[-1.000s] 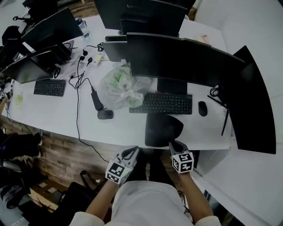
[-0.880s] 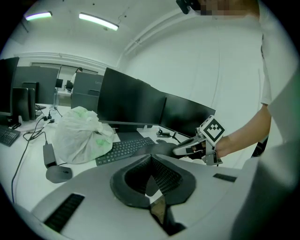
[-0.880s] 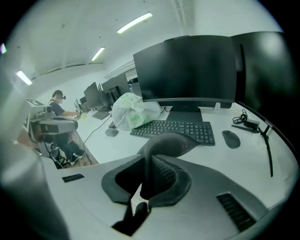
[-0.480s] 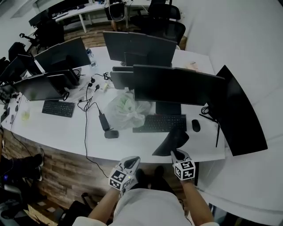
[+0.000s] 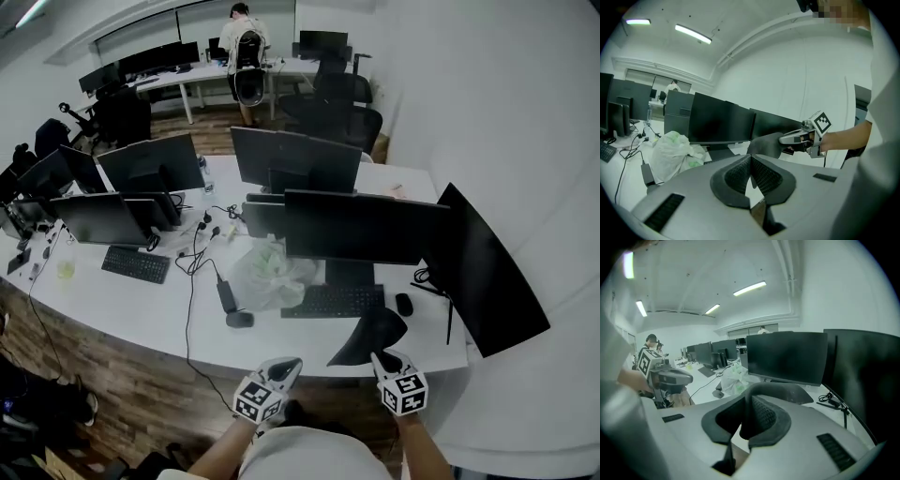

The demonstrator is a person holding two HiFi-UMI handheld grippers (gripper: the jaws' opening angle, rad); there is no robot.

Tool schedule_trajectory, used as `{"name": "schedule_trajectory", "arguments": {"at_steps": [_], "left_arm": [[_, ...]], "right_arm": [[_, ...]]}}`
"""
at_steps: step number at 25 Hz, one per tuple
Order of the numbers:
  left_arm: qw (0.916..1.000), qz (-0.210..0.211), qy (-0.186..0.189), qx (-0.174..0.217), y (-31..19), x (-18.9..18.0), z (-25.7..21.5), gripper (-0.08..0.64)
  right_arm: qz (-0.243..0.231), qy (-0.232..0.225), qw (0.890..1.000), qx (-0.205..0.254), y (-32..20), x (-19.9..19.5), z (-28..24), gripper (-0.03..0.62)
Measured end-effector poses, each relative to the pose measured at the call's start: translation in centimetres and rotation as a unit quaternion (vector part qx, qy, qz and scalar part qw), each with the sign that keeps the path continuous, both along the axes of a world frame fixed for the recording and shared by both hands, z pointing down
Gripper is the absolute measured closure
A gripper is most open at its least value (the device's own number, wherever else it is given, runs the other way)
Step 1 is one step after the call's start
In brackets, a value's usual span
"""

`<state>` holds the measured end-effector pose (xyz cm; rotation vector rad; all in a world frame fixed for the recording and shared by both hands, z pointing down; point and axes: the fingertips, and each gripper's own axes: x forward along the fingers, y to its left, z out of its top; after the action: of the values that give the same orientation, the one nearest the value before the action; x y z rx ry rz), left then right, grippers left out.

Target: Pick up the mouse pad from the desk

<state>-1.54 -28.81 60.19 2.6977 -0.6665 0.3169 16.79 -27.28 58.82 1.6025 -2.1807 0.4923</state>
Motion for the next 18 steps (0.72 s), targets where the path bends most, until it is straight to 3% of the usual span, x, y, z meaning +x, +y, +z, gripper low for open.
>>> {"name": "schedule_trajectory", "arguments": {"at_steps": [9,18], "left_arm": [[0.999,-0.039,0.017,0.016,6.0,1.7,-3.4,0.543],[0.9967,-0.077,0.015,0.02,14.0,2.8,-5.3,0.543]], "right_arm": [[-0.045,-0.023,0.997,0.061,6.2,0.6,-6.5,0.549],[-0.081,-0.014,0.992,0.093,14.4,2.8,-9.5,0.549]]}}
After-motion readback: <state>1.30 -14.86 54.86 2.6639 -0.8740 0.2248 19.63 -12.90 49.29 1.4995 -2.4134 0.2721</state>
